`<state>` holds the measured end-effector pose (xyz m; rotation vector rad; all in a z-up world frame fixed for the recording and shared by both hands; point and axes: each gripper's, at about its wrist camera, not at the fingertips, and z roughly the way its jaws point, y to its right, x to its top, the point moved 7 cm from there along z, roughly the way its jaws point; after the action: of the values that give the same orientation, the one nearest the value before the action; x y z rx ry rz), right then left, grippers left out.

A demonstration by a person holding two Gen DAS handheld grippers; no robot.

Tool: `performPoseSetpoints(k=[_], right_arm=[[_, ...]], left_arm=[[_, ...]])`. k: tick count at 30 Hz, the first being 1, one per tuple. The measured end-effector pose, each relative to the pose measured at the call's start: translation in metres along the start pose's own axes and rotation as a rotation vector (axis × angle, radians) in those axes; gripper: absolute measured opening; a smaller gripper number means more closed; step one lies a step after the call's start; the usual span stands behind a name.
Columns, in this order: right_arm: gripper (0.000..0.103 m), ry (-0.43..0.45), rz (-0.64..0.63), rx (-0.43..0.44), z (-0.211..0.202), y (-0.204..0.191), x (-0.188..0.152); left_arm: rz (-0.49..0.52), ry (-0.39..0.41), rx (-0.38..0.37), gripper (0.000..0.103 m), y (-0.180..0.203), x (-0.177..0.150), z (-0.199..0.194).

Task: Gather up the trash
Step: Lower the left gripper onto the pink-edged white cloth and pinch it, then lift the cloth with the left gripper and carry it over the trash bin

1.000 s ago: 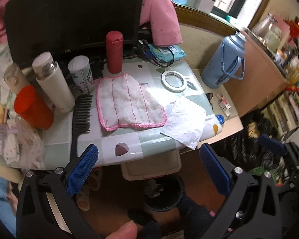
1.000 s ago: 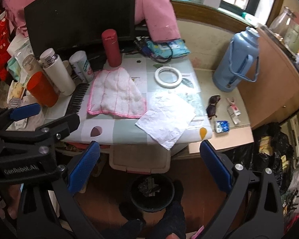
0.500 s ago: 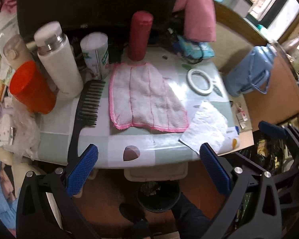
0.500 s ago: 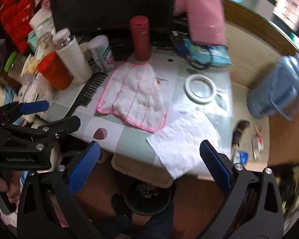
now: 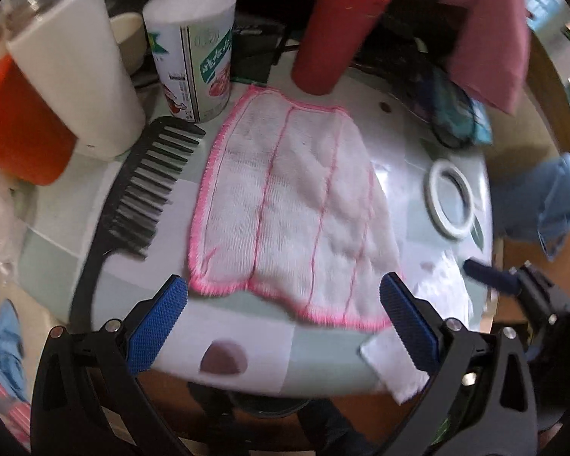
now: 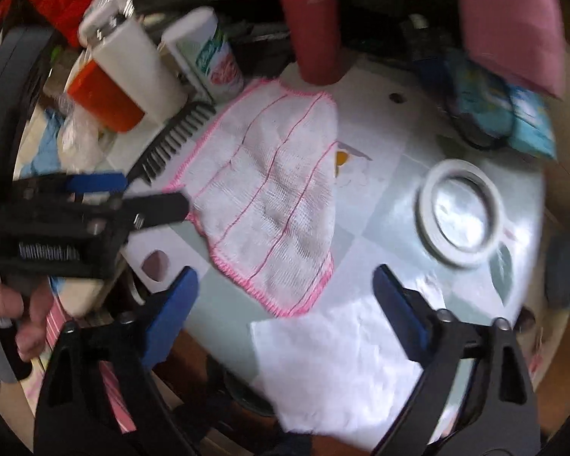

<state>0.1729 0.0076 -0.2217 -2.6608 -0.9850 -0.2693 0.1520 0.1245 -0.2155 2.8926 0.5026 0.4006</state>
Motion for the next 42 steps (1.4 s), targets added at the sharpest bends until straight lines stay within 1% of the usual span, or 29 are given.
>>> performPoseSetpoints(k=[1,2,3,4,5,9,13,14,16,17,18,19,20,22,23,24,25,27,33,36,38,42], right_arm=[[0.075,-0.01,-0.007,0.009,0.006,0.002,0.001],[0.073,-0.016,-0.01,0.017,0.013,0.004,0.003],[0.073,-0.018,-0.012,0.022,0.019,0.006,0.005],[0.073,-0.017,-0.017,0.028,0.025,0.008,0.008],[0.071,-0.012,-0.024,0.03,0.029,0.008,0.01],[0.071,-0.014,-0.072,0.043,0.047,0.002,0.017],[0.071,-0.02,-0.108,0.006,0.064,-0.003,0.022],[0.071,-0.012,-0.11,-0.001,0.066,-0.004,0.022],[0.071,0.002,-0.116,-0.016,0.067,-0.006,0.023],[0.066,0.008,-0.118,-0.024,0.066,-0.006,0.023],[0.059,0.016,-0.122,-0.043,0.066,-0.006,0.024],[0.048,0.02,-0.124,-0.057,0.065,-0.005,0.024],[0.034,0.025,-0.123,-0.067,0.064,-0.003,0.024],[0.014,0.029,-0.121,-0.071,0.063,-0.001,0.024],[0.012,0.034,-0.129,-0.069,0.063,-0.002,0.024],[0.01,0.036,-0.135,-0.062,0.063,-0.004,0.023],[0.009,0.036,-0.138,-0.055,0.062,-0.005,0.023],[0.008,0.041,-0.133,-0.04,0.061,-0.01,0.023],[0.008,0.078,-0.113,-0.022,0.04,-0.02,0.019],[0.008,0.095,-0.123,-0.017,0.022,-0.032,0.012],[0.008,0.108,-0.123,-0.011,0.012,-0.042,0.006],[0.008,0.135,-0.116,0.003,-0.022,-0.067,-0.02]], left_arm=[[-0.015,-0.006,-0.001,0.097,0.0,0.004,0.008],[-0.026,-0.011,0.001,0.096,0.001,0.006,0.015],[-0.036,-0.02,0.001,0.089,0.001,0.009,0.023],[-0.044,-0.029,0.0,0.078,0.002,0.01,0.029],[-0.052,-0.036,0.0,0.076,0.001,0.011,0.033],[-0.097,-0.047,-0.001,0.075,-0.001,0.016,0.05],[-0.119,-0.063,-0.011,0.075,-0.001,0.015,0.065],[-0.123,-0.047,-0.014,0.075,0.0,0.016,0.064],[-0.132,-0.042,-0.01,0.075,0.002,0.017,0.065],[-0.134,-0.04,-0.01,0.073,0.004,0.017,0.066],[-0.133,-0.037,-0.002,0.065,0.003,0.017,0.065],[-0.129,-0.035,0.013,0.057,0.002,0.017,0.064],[-0.131,-0.034,0.016,0.053,0.002,0.017,0.065],[-0.136,-0.035,0.018,0.035,0.001,0.015,0.064],[-0.138,-0.037,0.01,0.032,0.0,0.015,0.064],[-0.138,-0.039,0.004,0.026,0.0,0.014,0.064],[-0.132,-0.045,-0.003,0.017,0.001,0.013,0.065],[-0.117,-0.051,-0.008,0.009,0.001,0.009,0.065],[-0.115,-0.018,-0.031,0.006,0.0,0.004,0.052],[-0.123,-0.01,-0.056,0.006,-0.009,-0.005,0.034],[-0.119,-0.005,-0.07,0.006,-0.01,-0.016,0.019],[-0.096,0.001,-0.096,0.006,-0.006,-0.041,-0.01]])
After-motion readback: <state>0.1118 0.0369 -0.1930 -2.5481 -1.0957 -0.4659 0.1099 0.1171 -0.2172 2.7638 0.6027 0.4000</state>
